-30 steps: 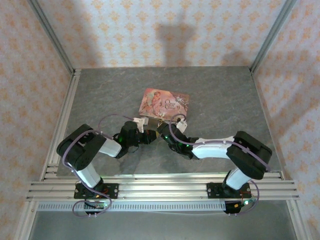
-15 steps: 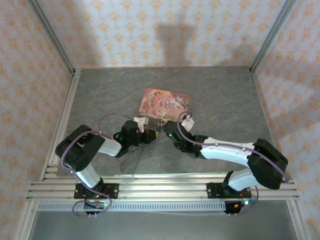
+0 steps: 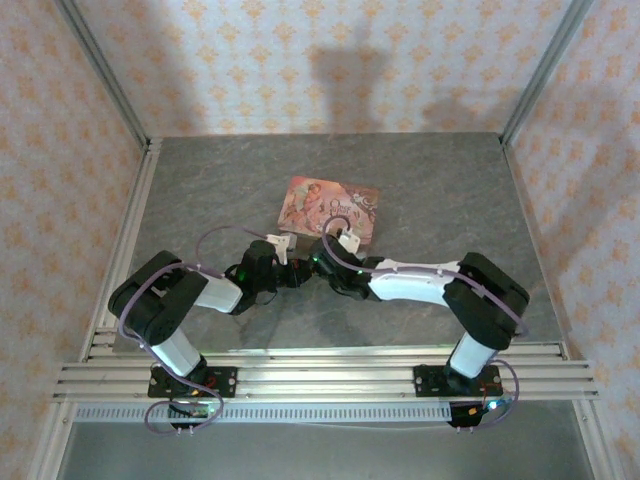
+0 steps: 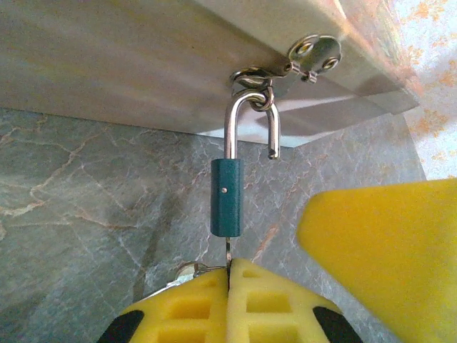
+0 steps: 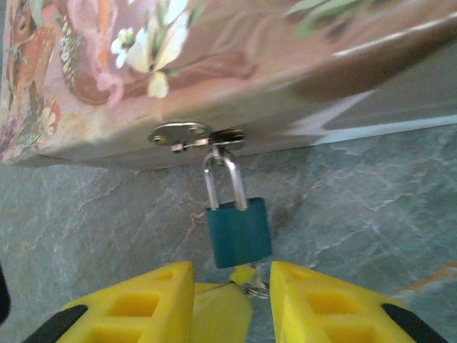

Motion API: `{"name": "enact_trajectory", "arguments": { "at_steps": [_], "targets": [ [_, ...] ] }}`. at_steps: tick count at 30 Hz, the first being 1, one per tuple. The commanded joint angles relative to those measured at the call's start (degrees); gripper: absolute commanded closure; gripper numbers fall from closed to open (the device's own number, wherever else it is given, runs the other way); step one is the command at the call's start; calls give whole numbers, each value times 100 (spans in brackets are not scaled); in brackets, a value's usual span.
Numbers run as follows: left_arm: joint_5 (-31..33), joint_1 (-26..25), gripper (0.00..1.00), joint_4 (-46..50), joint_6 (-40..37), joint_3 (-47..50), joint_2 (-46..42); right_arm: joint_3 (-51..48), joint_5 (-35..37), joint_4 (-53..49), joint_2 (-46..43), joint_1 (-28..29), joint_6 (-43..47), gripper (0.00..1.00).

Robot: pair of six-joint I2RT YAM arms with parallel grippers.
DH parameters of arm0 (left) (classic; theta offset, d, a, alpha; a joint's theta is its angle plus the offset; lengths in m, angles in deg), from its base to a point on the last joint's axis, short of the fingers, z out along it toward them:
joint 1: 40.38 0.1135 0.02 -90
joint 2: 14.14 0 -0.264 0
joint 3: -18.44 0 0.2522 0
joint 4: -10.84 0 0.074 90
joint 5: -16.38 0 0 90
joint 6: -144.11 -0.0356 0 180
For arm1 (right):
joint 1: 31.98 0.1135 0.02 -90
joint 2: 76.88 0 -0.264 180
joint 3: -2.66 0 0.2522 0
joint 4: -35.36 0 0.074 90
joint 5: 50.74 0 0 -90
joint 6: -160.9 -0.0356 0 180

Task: Unlock the padlock with the key

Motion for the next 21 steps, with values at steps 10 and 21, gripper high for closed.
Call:
{"name": "enact_trajectory", "arguments": {
  "at_steps": [10,21],
  "targets": [
    [-20,51,100,74,-155,-67,-196,566,-297,-575,466,-273,369,66],
    [-37,51,100,37,-164,-59,-187,899,-393,-742,780,-365,519,63]
  ]
}}
